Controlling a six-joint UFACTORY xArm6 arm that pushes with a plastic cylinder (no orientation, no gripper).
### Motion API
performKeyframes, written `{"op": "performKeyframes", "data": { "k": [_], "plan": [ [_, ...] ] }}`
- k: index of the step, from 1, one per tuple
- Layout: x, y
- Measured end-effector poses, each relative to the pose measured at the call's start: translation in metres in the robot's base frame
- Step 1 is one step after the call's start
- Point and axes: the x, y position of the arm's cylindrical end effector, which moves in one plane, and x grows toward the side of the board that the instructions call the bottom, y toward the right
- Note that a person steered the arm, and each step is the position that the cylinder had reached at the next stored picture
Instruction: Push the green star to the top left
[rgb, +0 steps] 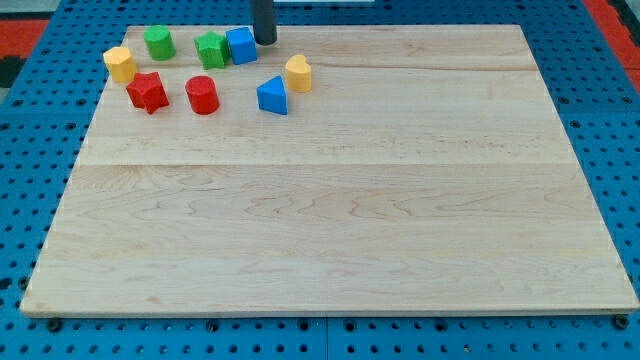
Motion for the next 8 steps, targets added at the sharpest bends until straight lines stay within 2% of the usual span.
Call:
{"op": "performKeyframes", "data": {
  "k": [2, 3, 8],
  "plan": [
    [0.023, 0.001],
    [0.011, 0.001],
    [0.010, 0.002]
  ]
}}
